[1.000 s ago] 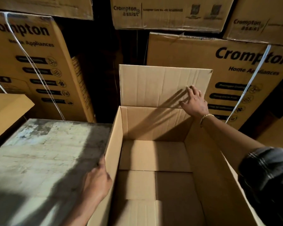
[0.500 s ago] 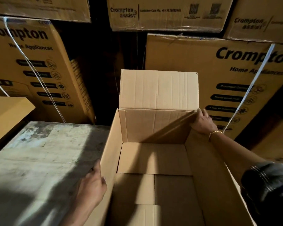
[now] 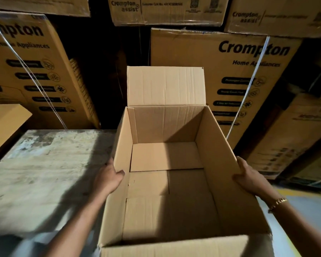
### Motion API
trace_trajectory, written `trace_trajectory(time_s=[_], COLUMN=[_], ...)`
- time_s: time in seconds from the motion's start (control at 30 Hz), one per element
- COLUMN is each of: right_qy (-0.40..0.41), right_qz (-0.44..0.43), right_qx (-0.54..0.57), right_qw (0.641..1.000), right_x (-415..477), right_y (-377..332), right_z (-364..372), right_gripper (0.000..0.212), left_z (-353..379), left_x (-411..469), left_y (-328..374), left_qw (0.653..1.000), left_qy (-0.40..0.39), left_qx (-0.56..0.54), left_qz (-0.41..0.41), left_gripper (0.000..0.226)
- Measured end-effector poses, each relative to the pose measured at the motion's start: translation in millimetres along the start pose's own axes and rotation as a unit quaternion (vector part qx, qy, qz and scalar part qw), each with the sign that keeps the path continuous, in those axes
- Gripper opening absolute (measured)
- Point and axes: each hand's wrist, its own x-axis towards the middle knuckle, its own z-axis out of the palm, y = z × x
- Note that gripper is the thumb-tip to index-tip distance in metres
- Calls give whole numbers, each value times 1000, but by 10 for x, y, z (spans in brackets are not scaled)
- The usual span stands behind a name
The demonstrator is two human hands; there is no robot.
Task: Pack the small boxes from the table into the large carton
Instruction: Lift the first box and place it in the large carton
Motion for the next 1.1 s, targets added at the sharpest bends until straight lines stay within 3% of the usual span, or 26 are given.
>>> trace_trajectory(time_s=[0.1,0.2,0.4,0.67,0.93,1.1], right_qy=[-14,-12,20,32,19,99], right_qz=[-6,1,-9,-2,-22,-110], right_qx=[2,-30,15,56,21,-29], right_qw=[1000,999,1000,998,999,989], right_x=[-465,-827,-905,-953,-914,-986], right_y=[175,280,314,340,373,60], right_z=[35,172,254,288,217,-32], right_gripper=[78,76,67,58,63,85], left_z=[35,151,191,90,-32,-319], left_x=[-482,-1012,-1133,-1187,-1276,-1370], left_y=[-178,-402,-373,-273,-201,-348], left_qw=[1000,999,1000,999,997,995], left_qy=[-26,-33,4,4,-5,55], left_qx=[10,20,19,29,74,62], left_qz=[-6,-25,-25,-27,-11,55], left_gripper=[85,83,56,42,57,76])
